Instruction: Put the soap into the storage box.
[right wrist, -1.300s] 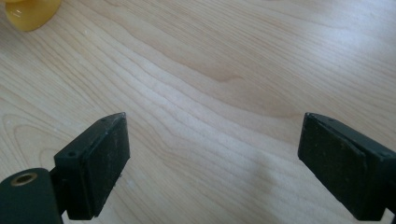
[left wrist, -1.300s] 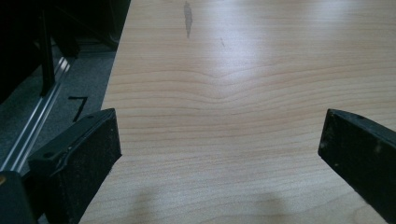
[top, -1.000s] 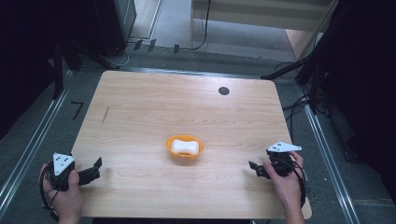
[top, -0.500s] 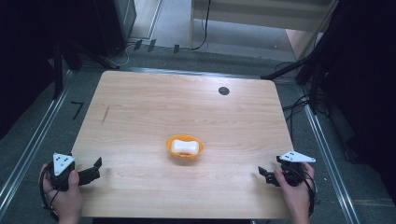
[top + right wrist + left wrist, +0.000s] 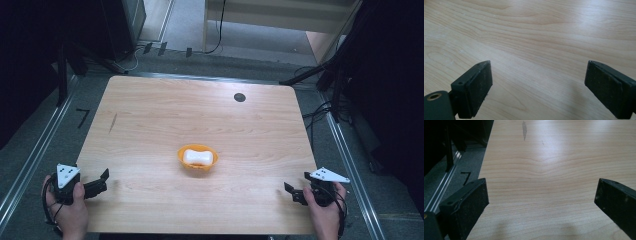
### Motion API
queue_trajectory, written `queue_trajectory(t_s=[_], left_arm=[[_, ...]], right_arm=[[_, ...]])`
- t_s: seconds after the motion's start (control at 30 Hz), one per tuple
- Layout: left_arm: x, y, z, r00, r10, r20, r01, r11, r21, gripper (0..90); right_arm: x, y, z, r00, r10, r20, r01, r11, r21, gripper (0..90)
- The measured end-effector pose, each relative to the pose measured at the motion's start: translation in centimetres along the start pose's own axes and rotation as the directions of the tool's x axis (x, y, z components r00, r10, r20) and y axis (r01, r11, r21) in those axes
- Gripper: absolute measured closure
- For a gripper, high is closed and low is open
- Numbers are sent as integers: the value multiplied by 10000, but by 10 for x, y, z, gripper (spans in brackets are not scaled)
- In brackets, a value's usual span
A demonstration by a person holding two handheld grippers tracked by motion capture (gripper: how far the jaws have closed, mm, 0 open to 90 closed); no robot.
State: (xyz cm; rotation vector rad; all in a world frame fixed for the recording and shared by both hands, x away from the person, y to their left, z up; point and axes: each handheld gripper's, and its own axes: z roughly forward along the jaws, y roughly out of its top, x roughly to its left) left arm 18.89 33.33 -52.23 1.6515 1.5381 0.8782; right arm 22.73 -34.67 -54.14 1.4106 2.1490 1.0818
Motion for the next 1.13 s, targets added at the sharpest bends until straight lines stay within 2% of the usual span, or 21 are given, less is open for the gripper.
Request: queue_trajectory(t_s=[0.27,0.4,0.43,0.57,0.87,1.03,1.13], left_arm=[[0,0,0,10000,40,-19,-40,10000,6,0],[0,0,0,10000,42,-28,-42,10000,-5,0],[-1,0,0,10000,33,-33,-33,10000,-25,0],[-1,0,0,10000,61,-32,-61,10000,-52,0],[-2,0,0,9999,153,-30,-153,9999,-15,0],[-3,-1,0,9995,291,-78,-291,9996,-50,0],[-3,-1,0,9996,279,-99,-280,9996,-32,0]], right_arm=[[-8,-13,-9,9997,129,204,-119,9989,-460,74],[-13,-22,-13,9985,481,258,-459,9959,-776,50],[-15,-27,-17,9972,688,280,-658,9931,-970,47],[-18,-31,-23,9958,861,305,-816,9886,-1262,46],[-14,-35,-27,9973,630,377,-560,9846,-1654,24],[-15,-37,-29,9971,749,166,-703,9790,-1913,23],[-14,-36,-29,9977,608,295,-544,9819,-1815,22]])
